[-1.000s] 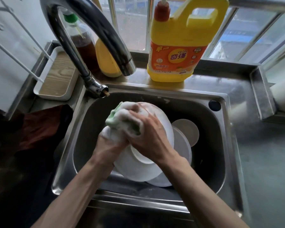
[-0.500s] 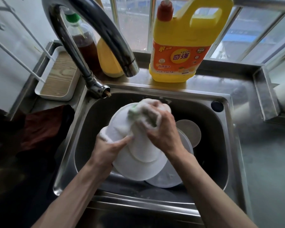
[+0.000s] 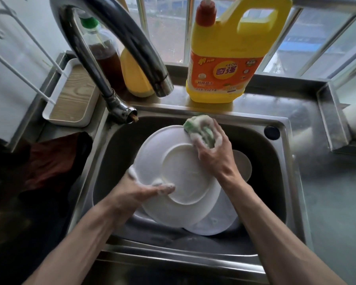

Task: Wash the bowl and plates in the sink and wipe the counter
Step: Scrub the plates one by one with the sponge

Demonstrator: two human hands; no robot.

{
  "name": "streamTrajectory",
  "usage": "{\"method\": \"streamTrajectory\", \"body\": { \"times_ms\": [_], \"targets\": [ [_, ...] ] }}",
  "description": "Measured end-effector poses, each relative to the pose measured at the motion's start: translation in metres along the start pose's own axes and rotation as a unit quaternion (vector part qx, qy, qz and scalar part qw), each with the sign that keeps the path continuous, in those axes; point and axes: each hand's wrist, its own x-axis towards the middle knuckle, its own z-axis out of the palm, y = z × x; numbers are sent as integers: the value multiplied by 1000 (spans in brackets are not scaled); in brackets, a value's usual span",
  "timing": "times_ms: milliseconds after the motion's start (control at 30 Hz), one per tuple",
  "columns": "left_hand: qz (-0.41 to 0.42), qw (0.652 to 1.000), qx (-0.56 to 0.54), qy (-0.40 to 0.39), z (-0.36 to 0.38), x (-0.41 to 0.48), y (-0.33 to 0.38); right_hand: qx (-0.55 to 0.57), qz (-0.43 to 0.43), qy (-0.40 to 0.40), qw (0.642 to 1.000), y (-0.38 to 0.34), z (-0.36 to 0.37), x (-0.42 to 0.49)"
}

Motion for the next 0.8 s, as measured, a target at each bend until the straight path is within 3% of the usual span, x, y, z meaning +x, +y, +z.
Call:
{"method": "streamTrajectory", "body": {
  "times_ms": [100, 233, 333, 400, 467, 533, 600, 700, 800],
  "targets": [
    [-9, 1000, -9, -22, 1, 8, 16, -47, -55, -31, 997, -7, 7, -1],
    [23, 998, 13, -51, 7, 22, 20, -184, -198, -97, 958, -28, 32, -21],
    [46, 999, -12, -13, 15, 21, 10, -199, -232, -68, 950, -33, 40, -28],
    [55, 998, -18, 19, 16, 15, 4, -217, -205, 18, 954, -19, 34, -20],
    [52, 997, -8, 48, 10, 11, -2, -173, -110, 78, 976, -4, 22, -11],
    [49, 997, -1, 64, 4, 8, -6, -88, -50, 89, 991, 6, 14, -9],
    [51, 996, 5, 76, 3, 5, -7, -84, -64, 94, 990, 5, 15, -11],
    [56, 994, 22, 86, 11, 4, -5, -136, -135, 54, 980, -7, 23, -15],
    [57, 995, 13, 76, 17, 4, -8, -152, -253, -37, 955, -26, 36, -27]
  ]
}}
